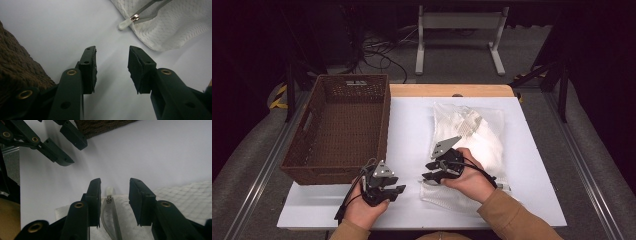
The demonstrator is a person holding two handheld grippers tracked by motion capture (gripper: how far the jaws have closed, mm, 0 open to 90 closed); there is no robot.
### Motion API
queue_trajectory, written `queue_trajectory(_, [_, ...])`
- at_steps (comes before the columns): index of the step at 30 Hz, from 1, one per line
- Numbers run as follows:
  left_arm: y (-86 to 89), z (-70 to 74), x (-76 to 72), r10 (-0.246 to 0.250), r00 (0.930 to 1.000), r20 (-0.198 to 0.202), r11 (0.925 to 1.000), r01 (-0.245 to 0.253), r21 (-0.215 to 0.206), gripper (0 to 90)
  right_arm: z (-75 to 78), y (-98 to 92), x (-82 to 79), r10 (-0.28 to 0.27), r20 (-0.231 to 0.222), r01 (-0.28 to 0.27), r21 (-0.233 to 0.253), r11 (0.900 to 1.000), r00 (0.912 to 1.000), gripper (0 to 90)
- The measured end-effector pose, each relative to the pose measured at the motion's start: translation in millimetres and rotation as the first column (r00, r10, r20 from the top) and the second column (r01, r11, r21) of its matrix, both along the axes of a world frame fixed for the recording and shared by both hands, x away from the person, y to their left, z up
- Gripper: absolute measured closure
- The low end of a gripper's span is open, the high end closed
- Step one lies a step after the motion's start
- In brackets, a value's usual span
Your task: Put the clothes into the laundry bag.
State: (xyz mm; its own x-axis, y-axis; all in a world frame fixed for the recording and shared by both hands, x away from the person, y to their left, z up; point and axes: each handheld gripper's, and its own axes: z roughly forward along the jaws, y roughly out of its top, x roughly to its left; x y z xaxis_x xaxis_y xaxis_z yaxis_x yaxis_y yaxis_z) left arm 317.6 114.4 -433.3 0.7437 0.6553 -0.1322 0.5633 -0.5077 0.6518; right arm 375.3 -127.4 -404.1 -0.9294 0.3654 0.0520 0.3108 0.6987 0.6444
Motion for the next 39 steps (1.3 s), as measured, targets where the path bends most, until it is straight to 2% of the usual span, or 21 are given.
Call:
queue_trajectory(6, [-0.2, -0.5, 0.1, 0.002, 1.0000, 0.003, 1.0000, -0.002, 0.002, 59.3, -9.5, 16.8, 4.8, 0.016, -0.026, -0.017, -0.046, 0.999, 0.9995, 64.6])
queue_trajectory(18, [-2.2, -2.2, 0.4, -0.001, 1.0000, -0.008, 1.0000, 0.001, 0.003, 58.6, -19.9, 25.1, 11.1, 0.013, -0.054, -0.018, -0.091, 0.996, 0.9984, 65.9])
queue_trajectory(22, [-3.1, -3.9, 0.7, -0.002, 0.9999, -0.013, 1.0000, 0.002, 0.005, 58.4, -22.1, 26.6, 12.0, 0.010, -0.051, -0.015, -0.103, 0.995, 0.9987, 66.7])
queue_trajectory(27, [-3.9, -4.4, 0.5, -0.004, 0.9999, -0.015, 1.0000, 0.004, 0.005, 58.1, -27.6, 30.6, 13.1, 0.026, -0.062, -0.033, -0.117, 0.993, 0.9977, 67.6])
queue_trajectory(32, [-4.1, -5.5, 0.5, -0.006, 0.9998, -0.021, 0.9999, 0.006, 0.009, 57.9, -31.3, 34.3, 13.1, 0.034, -0.063, -0.042, -0.131, 0.990, 0.9974, 68.1])
queue_trajectory(39, [-4.2, -5.5, 0.5, -0.008, 0.9998, -0.021, 0.9999, 0.008, 0.010, 57.7, -33.4, 38.0, 10.8, 0.048, -0.024, -0.051, -0.170, 0.984, 0.9986, 72.4])
